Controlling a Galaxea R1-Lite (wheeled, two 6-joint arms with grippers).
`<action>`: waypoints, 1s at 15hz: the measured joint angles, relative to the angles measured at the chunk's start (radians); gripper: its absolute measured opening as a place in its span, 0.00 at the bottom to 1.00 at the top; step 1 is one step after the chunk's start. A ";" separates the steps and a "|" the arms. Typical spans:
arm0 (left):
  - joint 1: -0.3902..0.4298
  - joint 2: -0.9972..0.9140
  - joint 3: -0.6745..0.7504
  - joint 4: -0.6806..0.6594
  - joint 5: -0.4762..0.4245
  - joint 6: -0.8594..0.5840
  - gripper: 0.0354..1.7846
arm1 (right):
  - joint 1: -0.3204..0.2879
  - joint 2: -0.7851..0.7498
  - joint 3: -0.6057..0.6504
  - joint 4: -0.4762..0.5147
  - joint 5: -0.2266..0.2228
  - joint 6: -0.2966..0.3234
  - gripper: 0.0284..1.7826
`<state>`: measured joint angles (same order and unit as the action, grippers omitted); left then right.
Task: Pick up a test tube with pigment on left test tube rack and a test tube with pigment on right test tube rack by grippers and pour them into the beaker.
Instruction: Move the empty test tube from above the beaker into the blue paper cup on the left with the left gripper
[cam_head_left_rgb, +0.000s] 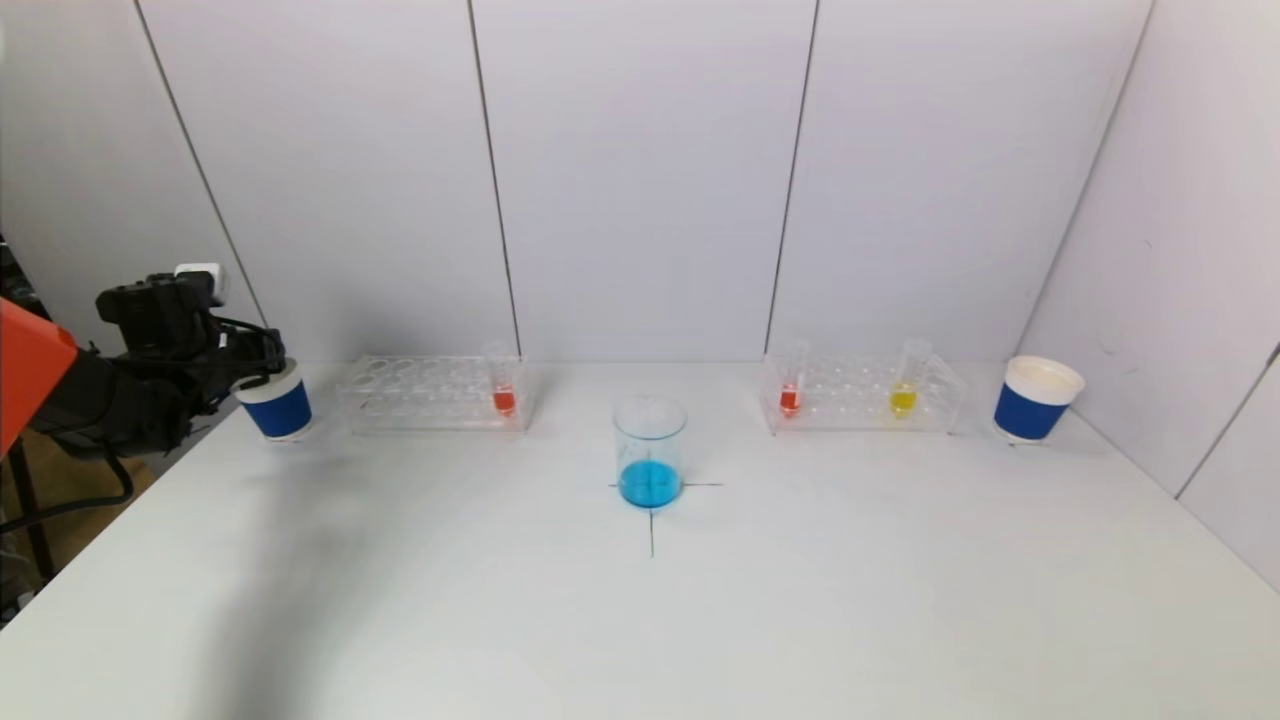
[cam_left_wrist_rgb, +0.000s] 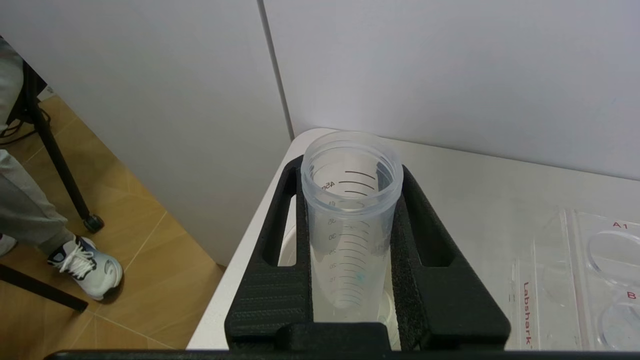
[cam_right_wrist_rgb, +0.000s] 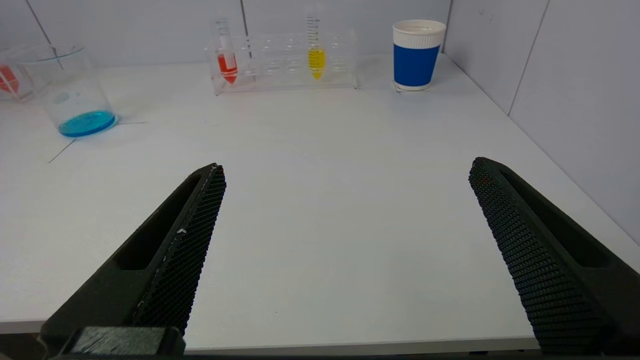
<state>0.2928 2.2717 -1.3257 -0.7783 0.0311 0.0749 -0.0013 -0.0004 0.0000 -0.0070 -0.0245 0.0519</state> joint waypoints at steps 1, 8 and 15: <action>0.000 0.000 0.002 -0.003 0.000 0.001 0.24 | 0.000 0.000 0.000 0.000 0.000 0.000 0.99; 0.001 -0.001 0.005 -0.002 0.001 0.001 0.27 | 0.000 0.000 0.000 0.000 0.000 0.000 0.99; 0.001 -0.006 0.004 0.000 0.001 0.001 0.76 | 0.000 0.000 0.000 0.000 0.000 0.000 0.99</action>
<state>0.2943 2.2653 -1.3219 -0.7787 0.0321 0.0760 -0.0013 -0.0004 0.0000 -0.0072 -0.0245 0.0519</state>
